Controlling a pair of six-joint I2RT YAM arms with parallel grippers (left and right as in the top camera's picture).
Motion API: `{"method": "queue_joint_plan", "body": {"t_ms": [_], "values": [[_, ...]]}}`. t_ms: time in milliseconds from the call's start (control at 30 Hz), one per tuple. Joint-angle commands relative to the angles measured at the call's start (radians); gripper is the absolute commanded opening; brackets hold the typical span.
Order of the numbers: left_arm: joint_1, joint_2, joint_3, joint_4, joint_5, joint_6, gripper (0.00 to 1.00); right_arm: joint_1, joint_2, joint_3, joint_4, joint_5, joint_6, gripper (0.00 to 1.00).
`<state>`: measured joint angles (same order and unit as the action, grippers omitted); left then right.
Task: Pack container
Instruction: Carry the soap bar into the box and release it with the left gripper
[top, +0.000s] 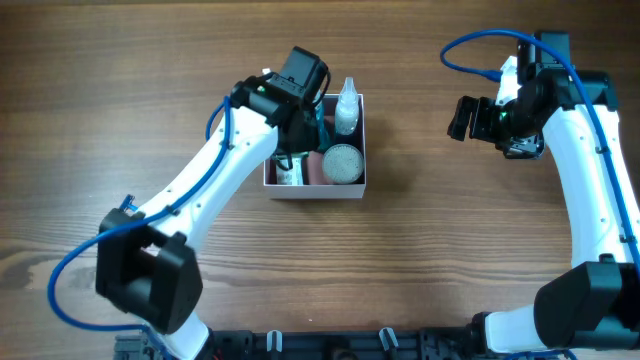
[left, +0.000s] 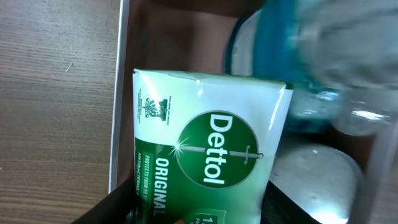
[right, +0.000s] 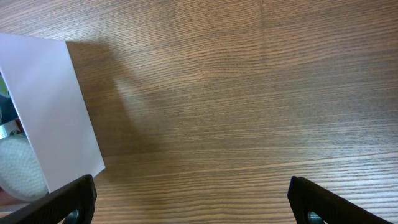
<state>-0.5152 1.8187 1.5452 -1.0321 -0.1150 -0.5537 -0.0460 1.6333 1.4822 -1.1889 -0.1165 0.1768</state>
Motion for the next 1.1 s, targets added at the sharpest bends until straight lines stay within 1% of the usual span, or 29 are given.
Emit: {"method": "queue_joint_plan", "body": {"t_ms": [0, 100, 167, 233, 333, 400, 467, 500, 567, 667, 767, 867, 1000, 1067], "values": [[0.002, 0.045, 0.013, -0.005, -0.021, 0.023, 0.34, 0.001, 0.009, -0.003, 0.002, -0.016, -0.019, 1.0], [0.003, 0.067, 0.013, -0.009, -0.021, 0.023, 0.35, 0.001, 0.009, -0.003, -0.001, -0.016, -0.019, 1.0], [0.003, 0.077, 0.013, -0.013, -0.021, 0.023, 0.37, 0.001, 0.009, -0.003, -0.001, -0.016, -0.019, 1.0], [0.003, 0.078, 0.013, -0.023, -0.021, 0.023, 0.44, 0.001, 0.009, -0.003, -0.002, -0.015, -0.019, 1.0], [0.003, 0.078, 0.013, -0.032, -0.021, 0.023, 0.51, 0.001, 0.009, -0.003, -0.001, -0.016, -0.02, 1.0], [0.003, 0.078, 0.013, -0.035, -0.021, 0.023, 0.62, 0.001, 0.009, -0.003, -0.001, -0.015, -0.019, 1.0], [0.003, 0.078, 0.013, -0.035, -0.021, 0.023, 0.66, 0.001, 0.009, -0.003, -0.002, -0.016, -0.019, 1.0], [0.003, 0.078, 0.013, -0.035, -0.021, 0.023, 0.71, 0.001, 0.009, -0.003, -0.002, -0.016, -0.019, 1.0], [0.003, 0.078, 0.013, -0.036, -0.021, 0.023, 0.77, 0.001, 0.009, -0.003, -0.003, -0.016, -0.02, 1.0], [0.003, 0.078, 0.013, -0.045, -0.026, 0.023, 0.77, 0.001, 0.009, -0.003, -0.003, -0.015, -0.019, 1.0], [0.014, 0.068, 0.013, -0.07, -0.053, 0.021, 0.73, 0.001, 0.009, -0.003, -0.003, -0.016, -0.02, 1.0], [0.042, 0.032, 0.013, -0.107, -0.069, -0.034, 0.73, 0.001, 0.009, -0.003, -0.003, -0.015, -0.02, 1.0], [0.124, -0.07, 0.013, -0.148, -0.07, -0.096, 0.73, 0.001, 0.009, -0.003, -0.002, -0.015, -0.02, 1.0], [0.194, -0.148, 0.013, -0.169, -0.075, -0.14, 0.75, 0.001, 0.009, -0.003, -0.002, -0.015, -0.02, 1.0]]}}
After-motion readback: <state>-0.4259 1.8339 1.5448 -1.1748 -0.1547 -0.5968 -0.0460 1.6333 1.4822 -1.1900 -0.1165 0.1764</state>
